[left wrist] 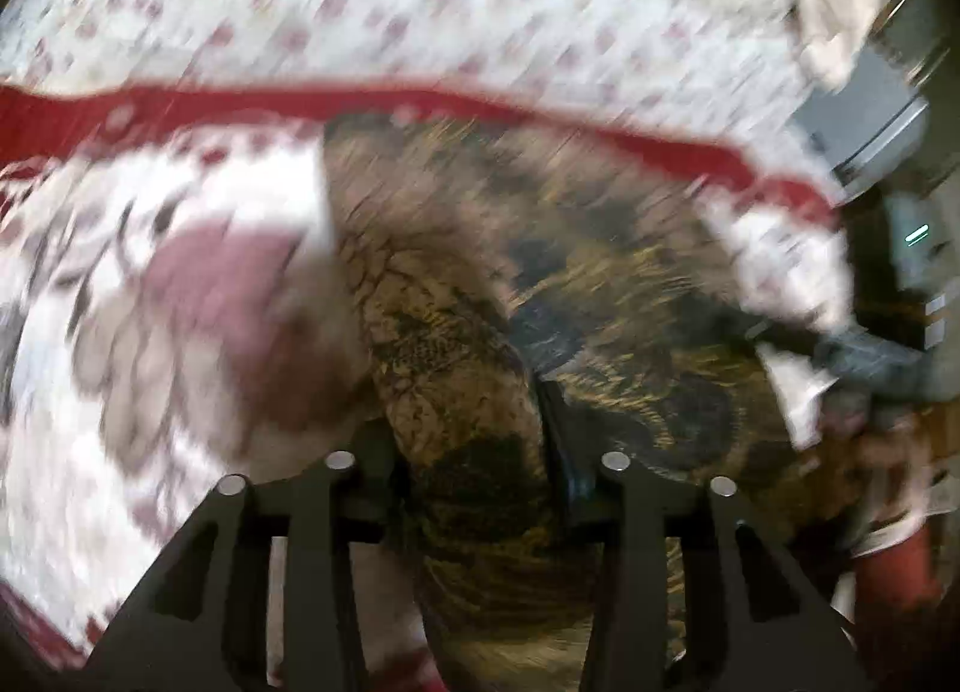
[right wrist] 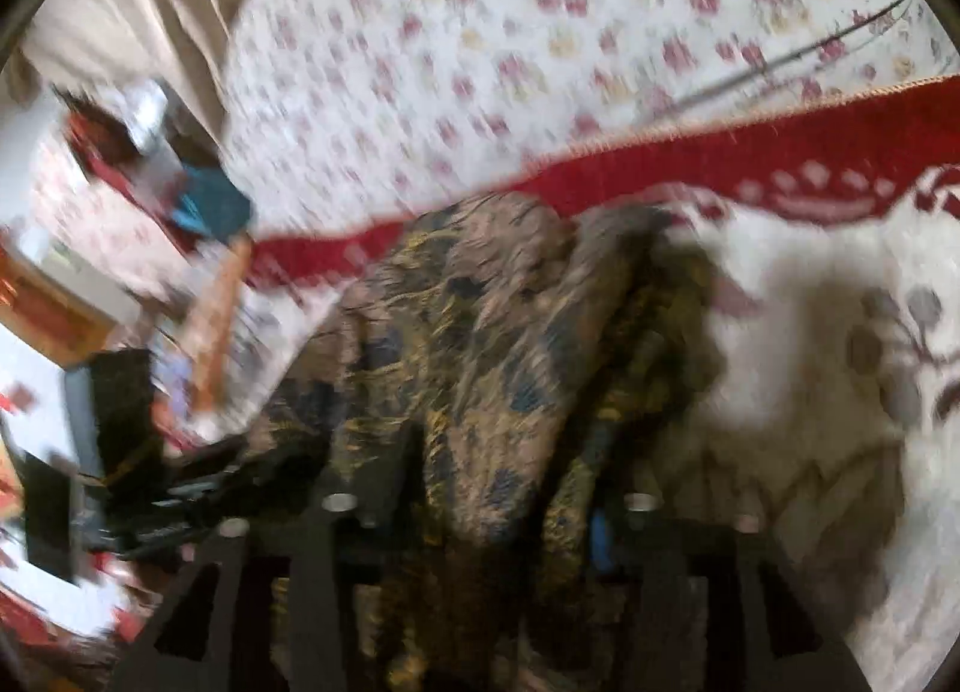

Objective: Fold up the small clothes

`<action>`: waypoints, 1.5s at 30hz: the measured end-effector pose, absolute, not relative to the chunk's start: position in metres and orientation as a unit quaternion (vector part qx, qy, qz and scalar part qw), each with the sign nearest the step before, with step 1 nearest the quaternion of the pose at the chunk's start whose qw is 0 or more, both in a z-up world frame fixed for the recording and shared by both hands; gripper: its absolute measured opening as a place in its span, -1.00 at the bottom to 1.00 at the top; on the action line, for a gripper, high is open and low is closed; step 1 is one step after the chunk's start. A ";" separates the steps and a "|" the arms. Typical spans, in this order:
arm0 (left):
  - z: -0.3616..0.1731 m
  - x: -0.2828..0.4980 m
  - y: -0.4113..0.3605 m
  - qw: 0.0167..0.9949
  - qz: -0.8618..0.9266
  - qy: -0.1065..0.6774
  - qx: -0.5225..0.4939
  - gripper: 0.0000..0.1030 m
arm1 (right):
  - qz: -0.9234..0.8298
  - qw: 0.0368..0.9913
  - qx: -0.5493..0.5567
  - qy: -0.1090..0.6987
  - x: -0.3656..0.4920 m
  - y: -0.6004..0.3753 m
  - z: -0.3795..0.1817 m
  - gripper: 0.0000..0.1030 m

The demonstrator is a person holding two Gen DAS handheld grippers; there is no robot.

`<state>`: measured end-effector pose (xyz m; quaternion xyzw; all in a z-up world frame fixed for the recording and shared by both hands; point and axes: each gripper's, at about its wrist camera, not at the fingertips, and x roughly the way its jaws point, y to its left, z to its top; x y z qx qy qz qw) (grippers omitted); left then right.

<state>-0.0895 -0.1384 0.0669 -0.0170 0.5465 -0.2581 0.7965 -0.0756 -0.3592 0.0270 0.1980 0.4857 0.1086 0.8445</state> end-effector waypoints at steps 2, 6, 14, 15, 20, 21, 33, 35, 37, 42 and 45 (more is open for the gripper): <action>0.061 -0.094 -0.133 0.803 -0.246 0.543 -0.017 0.10 | 0.076 0.849 0.192 0.486 -0.084 -0.367 0.028 0.09; 0.080 -0.096 -0.135 0.837 -0.218 0.502 0.011 0.12 | 0.069 0.875 0.212 0.429 -0.103 -0.375 0.062 0.10; 0.067 -0.084 -0.147 0.853 -0.193 0.484 0.025 0.24 | 0.092 0.879 0.120 0.453 -0.049 -0.310 0.046 0.10; 0.064 -0.082 -0.147 0.853 -0.194 0.483 0.025 0.25 | 0.056 0.876 0.103 0.468 -0.035 -0.313 0.032 0.09; 0.063 -0.084 -0.147 0.864 -0.191 0.466 0.023 0.38 | 0.029 0.871 0.138 0.470 -0.016 -0.337 0.018 -0.11; 0.063 -0.085 -0.147 0.865 -0.191 0.464 0.024 0.38 | 0.028 0.872 0.130 0.471 -0.020 -0.335 0.023 -0.11; 0.063 -0.097 -0.149 0.873 -0.181 0.451 0.040 0.38 | 0.075 0.864 0.063 0.493 -0.129 -0.288 0.035 0.01; 0.064 -0.100 -0.150 0.872 -0.181 0.452 0.047 0.38 | 0.058 0.866 0.028 0.497 -0.144 -0.284 0.024 0.02; 0.066 -0.104 -0.151 0.873 -0.179 0.451 0.053 0.38 | 0.038 0.865 -0.001 0.500 -0.156 -0.280 0.022 0.03; 0.074 -0.118 -0.150 0.879 -0.172 0.439 0.064 0.38 | 0.040 0.878 0.032 0.477 -0.175 -0.288 0.040 0.02; 0.076 -0.126 -0.145 0.882 -0.171 0.436 0.052 0.38 | 0.018 0.895 0.047 0.444 -0.178 -0.292 0.057 0.14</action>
